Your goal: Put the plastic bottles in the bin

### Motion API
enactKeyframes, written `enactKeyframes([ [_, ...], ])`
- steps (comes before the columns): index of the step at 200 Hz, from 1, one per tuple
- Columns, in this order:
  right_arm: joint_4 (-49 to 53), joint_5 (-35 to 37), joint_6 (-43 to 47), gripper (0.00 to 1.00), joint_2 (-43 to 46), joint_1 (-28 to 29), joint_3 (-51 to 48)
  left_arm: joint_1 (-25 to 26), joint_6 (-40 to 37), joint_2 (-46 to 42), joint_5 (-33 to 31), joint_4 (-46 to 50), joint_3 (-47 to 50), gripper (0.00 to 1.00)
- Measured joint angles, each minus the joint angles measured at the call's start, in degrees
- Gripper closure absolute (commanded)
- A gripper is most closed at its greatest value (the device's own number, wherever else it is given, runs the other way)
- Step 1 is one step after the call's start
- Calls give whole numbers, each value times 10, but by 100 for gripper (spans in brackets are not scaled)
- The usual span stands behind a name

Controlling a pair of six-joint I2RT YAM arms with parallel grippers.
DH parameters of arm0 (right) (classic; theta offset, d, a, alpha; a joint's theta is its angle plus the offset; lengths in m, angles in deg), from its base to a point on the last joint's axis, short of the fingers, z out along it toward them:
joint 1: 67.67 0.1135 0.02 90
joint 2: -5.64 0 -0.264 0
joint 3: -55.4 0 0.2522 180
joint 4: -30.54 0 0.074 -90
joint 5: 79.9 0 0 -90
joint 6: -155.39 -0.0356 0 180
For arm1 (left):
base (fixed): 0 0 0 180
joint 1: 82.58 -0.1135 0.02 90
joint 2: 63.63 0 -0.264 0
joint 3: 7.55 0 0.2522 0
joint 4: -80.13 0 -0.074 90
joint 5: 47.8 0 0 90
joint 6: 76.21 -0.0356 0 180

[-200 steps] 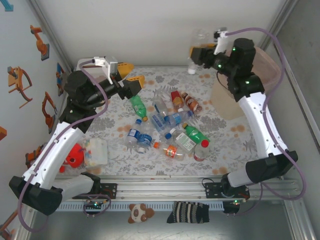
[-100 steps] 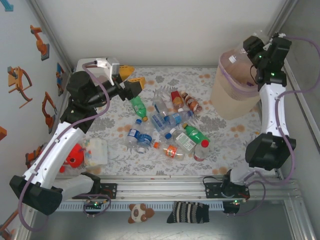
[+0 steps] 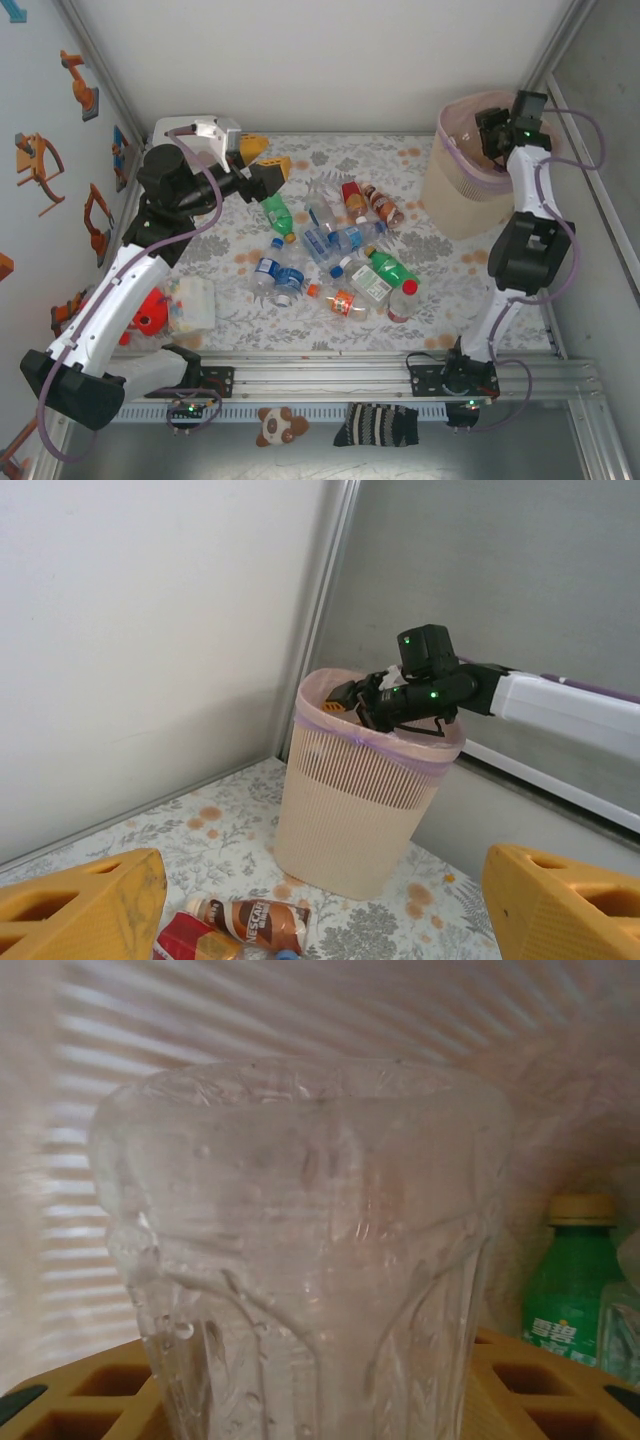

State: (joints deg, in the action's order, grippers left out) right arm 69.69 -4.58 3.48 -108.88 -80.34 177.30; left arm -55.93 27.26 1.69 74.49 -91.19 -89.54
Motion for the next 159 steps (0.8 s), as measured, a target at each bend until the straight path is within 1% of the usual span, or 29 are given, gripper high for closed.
enactKeyframes([
  [39, 30, -9, -9, 50, -41, 0, 22, 0, 0, 0, -3, 0, 3, 19],
  [67, 47, -9, -14, 47, -61, 0, 27, 0, 0, 1, -4, 0, 3, 19],
  [95, 51, -9, -13, 39, -74, 0, 33, 0, 0, 2, -5, 0, 3, 19],
  [125, 55, -9, -16, 27, -74, 1, 42, 0, 0, 2, -10, 2, 3, 19],
  [159, 62, -7, -17, 23, -74, 1, 49, 0, 0, 2, -11, 4, 3, 19],
])
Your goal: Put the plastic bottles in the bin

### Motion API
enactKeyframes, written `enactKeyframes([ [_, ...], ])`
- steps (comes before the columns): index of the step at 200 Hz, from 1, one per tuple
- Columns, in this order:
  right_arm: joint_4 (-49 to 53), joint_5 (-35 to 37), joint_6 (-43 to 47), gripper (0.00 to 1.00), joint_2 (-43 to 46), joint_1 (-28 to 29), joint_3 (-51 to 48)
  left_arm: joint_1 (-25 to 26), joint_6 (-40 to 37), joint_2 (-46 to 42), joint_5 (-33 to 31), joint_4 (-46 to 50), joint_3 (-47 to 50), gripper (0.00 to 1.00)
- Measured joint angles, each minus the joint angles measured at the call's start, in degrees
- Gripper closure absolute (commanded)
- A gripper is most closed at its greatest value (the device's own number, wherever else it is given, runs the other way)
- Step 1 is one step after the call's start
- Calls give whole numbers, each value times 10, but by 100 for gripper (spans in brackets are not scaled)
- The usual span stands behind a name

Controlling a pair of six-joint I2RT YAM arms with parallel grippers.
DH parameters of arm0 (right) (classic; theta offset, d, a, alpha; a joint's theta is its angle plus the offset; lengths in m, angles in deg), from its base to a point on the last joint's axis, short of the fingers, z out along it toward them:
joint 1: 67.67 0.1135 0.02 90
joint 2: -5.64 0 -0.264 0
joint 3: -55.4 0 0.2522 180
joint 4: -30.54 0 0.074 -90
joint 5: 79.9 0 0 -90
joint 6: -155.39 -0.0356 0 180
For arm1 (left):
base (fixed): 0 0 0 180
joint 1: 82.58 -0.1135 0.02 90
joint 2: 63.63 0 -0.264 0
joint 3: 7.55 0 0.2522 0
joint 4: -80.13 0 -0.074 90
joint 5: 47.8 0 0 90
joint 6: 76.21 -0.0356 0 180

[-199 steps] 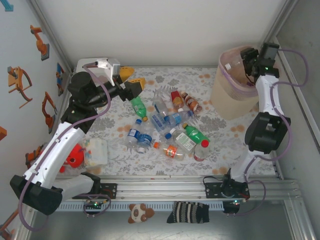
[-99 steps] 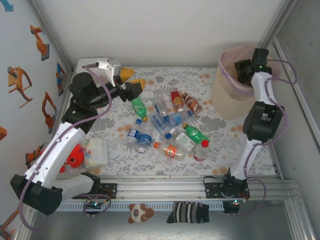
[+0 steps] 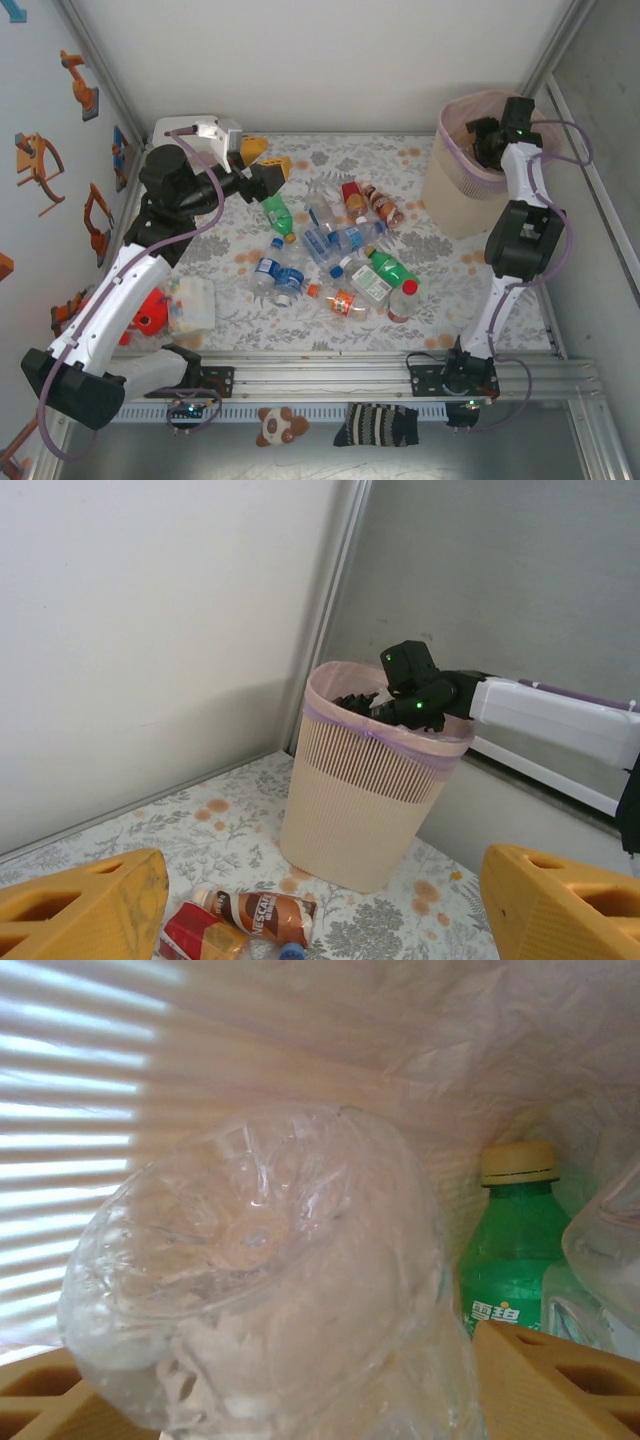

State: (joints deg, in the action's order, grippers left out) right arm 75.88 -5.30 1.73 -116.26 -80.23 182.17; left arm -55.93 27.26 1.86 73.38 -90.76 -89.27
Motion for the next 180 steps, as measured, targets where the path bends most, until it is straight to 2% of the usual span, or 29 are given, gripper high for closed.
enactKeyframes([
  [56, 21, 6, 0, 22, 25, 0, 0, 0, 0, 0, -1, 1, 0, 20],
  [180, 25, 31, 24, 24, 190, 0, -7, 0, 0, 5, -18, 30, 0, 22],
])
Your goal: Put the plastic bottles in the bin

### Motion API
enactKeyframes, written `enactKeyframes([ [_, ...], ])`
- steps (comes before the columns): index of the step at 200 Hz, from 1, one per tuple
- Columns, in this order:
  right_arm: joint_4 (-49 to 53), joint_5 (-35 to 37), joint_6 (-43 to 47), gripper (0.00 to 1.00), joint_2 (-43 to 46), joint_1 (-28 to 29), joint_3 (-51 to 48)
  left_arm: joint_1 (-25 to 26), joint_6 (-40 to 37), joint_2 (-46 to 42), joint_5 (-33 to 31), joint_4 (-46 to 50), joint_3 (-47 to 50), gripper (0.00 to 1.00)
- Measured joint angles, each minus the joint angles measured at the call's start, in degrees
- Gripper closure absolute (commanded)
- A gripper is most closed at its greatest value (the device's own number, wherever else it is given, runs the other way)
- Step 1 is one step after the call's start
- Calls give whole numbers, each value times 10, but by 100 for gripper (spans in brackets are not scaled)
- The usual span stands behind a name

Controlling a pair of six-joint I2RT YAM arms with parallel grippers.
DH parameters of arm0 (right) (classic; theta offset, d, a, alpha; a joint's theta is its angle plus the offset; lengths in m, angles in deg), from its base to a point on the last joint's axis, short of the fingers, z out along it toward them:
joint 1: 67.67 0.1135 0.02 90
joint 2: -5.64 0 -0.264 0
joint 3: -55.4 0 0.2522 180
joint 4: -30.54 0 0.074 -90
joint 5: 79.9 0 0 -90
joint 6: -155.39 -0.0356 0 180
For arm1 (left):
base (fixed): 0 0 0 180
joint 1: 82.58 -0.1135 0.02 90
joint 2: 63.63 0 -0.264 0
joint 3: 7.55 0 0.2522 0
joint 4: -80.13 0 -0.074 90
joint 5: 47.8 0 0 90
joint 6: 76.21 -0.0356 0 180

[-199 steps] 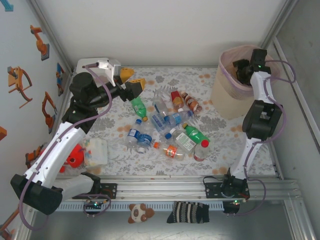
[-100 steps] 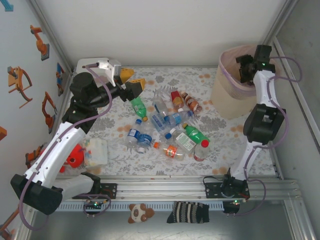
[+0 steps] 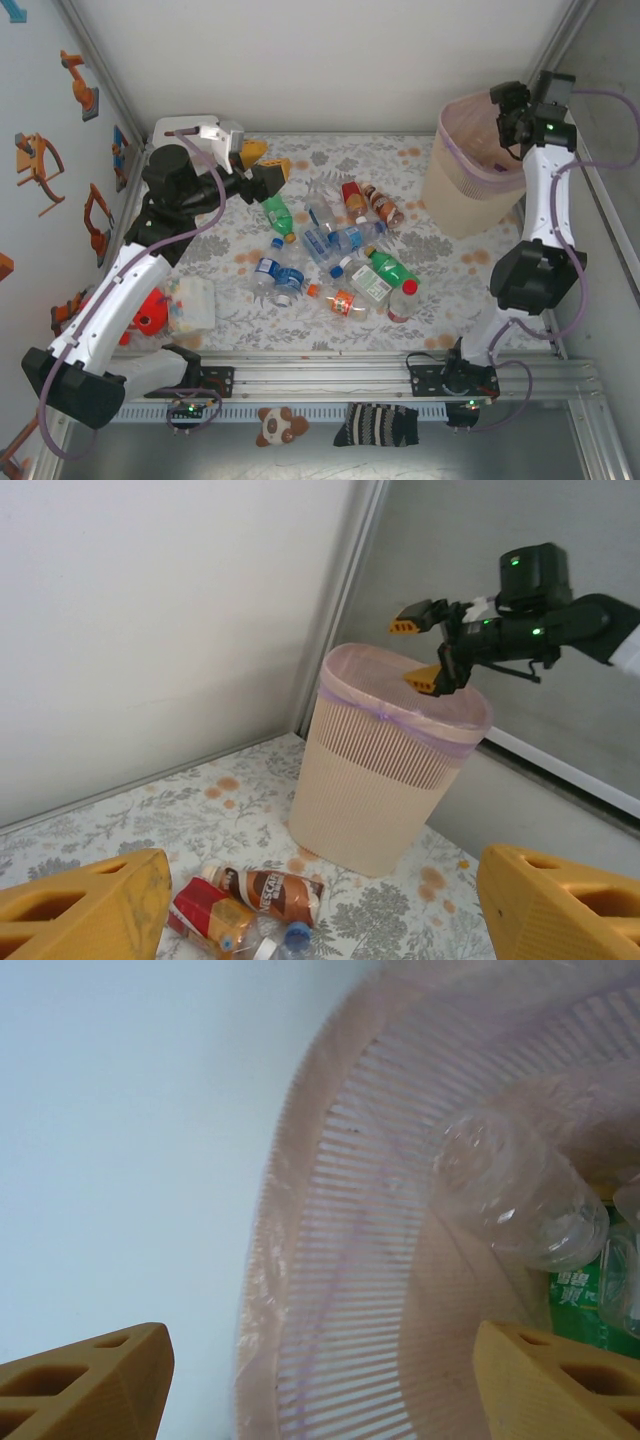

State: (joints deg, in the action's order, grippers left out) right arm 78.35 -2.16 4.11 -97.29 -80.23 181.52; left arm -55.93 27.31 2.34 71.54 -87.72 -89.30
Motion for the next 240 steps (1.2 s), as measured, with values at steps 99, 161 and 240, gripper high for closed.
enactKeyframes([
  [99, 2, 18, 83, 25, 124, 6, -95, -1, 42, 135, -172, 208, -98, 22],
  [161, 3, 41, 114, 25, 179, 8, -151, -49, 150, 306, -214, 324, -165, 25],
  [240, 5, 43, 120, 25, 181, 8, -184, -98, 229, 469, -140, 329, -192, 16],
])
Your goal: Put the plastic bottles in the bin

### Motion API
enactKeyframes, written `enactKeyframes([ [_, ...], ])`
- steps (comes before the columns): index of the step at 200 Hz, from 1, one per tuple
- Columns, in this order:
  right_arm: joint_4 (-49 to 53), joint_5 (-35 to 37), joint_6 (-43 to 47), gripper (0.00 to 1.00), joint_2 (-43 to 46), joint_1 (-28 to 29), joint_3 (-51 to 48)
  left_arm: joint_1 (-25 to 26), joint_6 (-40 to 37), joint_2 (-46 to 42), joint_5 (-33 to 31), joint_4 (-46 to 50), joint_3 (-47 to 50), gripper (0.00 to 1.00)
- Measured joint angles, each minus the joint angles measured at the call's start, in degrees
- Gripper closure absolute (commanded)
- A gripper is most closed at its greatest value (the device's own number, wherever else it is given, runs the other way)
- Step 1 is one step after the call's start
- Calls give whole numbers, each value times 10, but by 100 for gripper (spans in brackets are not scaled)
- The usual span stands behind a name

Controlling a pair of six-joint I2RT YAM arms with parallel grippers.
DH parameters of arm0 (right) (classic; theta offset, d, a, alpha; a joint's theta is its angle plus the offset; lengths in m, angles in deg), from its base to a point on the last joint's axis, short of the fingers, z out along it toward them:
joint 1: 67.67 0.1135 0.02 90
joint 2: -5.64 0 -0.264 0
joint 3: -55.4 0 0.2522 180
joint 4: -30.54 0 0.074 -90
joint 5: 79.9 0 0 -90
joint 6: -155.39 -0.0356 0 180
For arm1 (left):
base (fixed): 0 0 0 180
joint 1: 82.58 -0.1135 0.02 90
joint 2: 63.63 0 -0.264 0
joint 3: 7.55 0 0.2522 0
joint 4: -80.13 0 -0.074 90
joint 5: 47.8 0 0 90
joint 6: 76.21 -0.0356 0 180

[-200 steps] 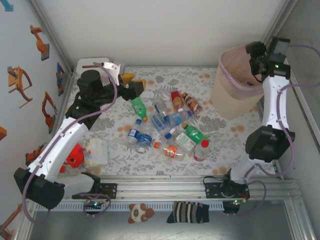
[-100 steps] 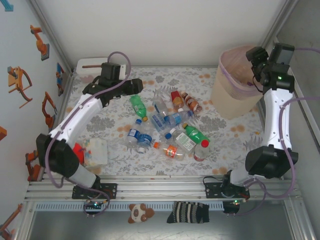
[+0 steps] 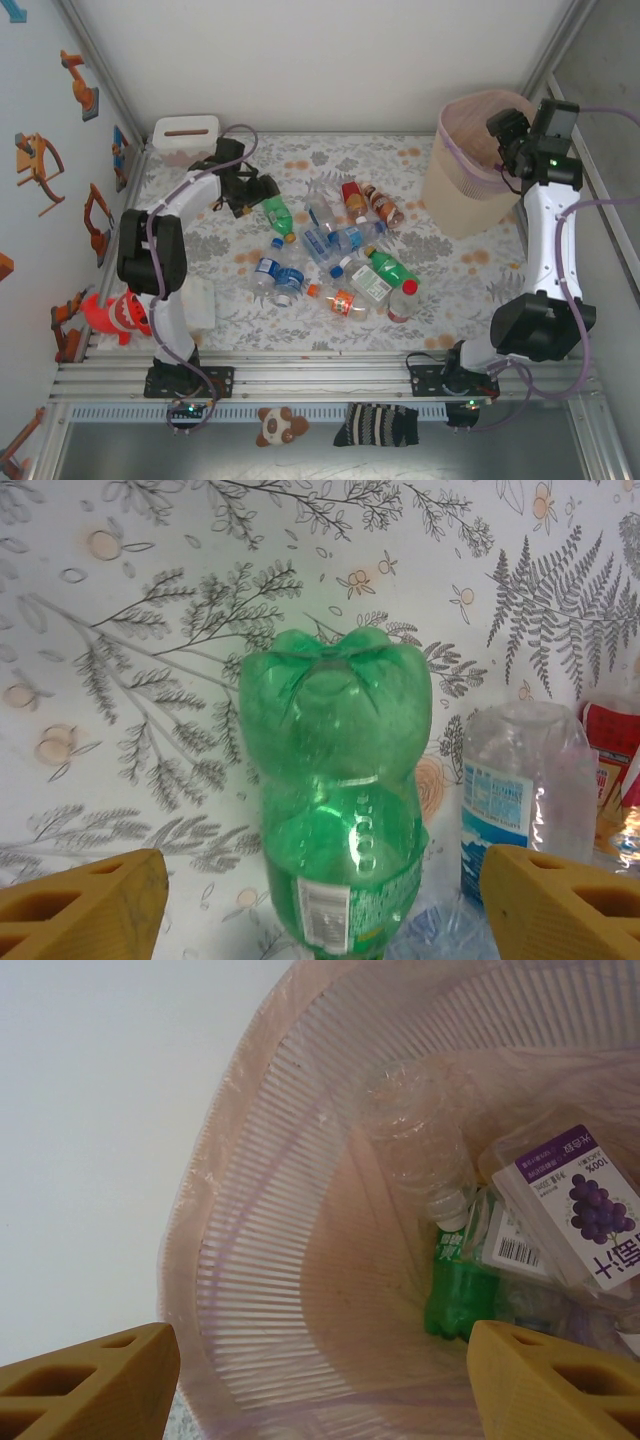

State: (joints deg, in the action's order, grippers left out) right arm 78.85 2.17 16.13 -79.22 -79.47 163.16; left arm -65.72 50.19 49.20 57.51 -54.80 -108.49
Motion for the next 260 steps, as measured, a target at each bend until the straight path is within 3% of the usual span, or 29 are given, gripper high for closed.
enactKeyframes([
  [58, 0, 1, 7, 25, 2, 0, 0, -1, 15, 73, 36, -25, -38, 16],
  [117, 0, 1, 9, 26, 2, 0, 0, -12, 30, 110, 42, -36, -44, 29],
  [183, 0, 1, 9, 27, 2, 0, 0, -18, 39, 110, 45, -58, -46, 42],
  [260, -1, -6, 18, 29, 14, 3, -1, -33, 36, 47, 51, -101, -17, 46],
])
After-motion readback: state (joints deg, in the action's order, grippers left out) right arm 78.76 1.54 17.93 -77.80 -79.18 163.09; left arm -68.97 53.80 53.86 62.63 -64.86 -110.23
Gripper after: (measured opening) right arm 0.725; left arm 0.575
